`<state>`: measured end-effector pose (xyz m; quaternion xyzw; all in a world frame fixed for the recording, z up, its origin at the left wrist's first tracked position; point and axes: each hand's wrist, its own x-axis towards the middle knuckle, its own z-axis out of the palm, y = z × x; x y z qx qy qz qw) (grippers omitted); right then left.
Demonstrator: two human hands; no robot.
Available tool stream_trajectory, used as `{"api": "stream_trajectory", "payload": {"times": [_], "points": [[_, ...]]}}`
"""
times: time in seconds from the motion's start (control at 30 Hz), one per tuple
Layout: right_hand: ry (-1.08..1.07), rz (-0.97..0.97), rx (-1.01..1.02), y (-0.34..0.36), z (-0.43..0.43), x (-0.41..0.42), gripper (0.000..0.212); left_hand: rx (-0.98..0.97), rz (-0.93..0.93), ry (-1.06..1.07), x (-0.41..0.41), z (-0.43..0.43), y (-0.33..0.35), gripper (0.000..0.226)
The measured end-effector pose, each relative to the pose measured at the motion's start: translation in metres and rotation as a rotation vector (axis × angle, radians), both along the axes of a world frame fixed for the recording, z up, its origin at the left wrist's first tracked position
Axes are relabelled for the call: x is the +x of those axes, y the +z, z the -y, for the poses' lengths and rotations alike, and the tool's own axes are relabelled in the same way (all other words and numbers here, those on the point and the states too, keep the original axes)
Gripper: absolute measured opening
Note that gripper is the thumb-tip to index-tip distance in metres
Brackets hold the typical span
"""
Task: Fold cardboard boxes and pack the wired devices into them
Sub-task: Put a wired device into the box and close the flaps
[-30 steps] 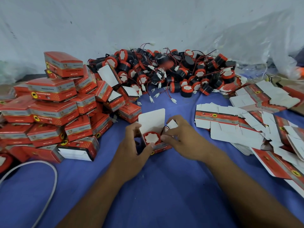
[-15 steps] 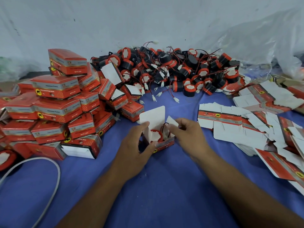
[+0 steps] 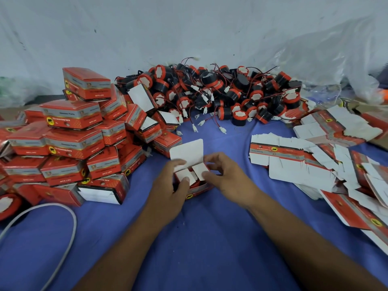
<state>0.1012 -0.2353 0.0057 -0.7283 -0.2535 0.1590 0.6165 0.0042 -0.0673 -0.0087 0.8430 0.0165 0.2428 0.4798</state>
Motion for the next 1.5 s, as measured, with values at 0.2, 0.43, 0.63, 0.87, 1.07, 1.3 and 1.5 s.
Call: {"api": "stream_trajectory", "payload": {"times": [0.2, 0.43, 0.63, 0.87, 1.07, 1.3, 1.5], "points": [[0.131, 0.218, -0.065, 0.002, 0.007, 0.003, 0.041, -0.031, 0.111, -0.048, -0.002, -0.004, 0.006, 0.047], [0.232, 0.397, -0.176, -0.003, 0.019, 0.009, 0.051, 0.157, -0.046, -0.157, -0.006, -0.013, 0.004, 0.048], [0.23, 0.297, -0.017, -0.003, 0.013, 0.007, 0.038, 0.105, -0.03, -0.171, -0.005, -0.013, 0.005, 0.045], [0.192, 0.362, -0.051, -0.006, 0.012, 0.009, 0.025, 0.064, -0.026, -0.159, -0.005, -0.014, 0.005, 0.031], [0.149, 0.505, -0.105, -0.004, 0.01, 0.007, 0.032, 0.0, -0.081, -0.144, -0.006, -0.013, 0.008, 0.034], [0.08, 0.566, -0.214, 0.002, 0.011, 0.002, 0.047, -0.081, -0.097, -0.153, -0.009, -0.013, 0.012, 0.029], [0.052, 0.511, -0.183, 0.005, 0.01, -0.001, 0.055, -0.133, -0.114, -0.207, -0.011, -0.014, 0.016, 0.034]]}}
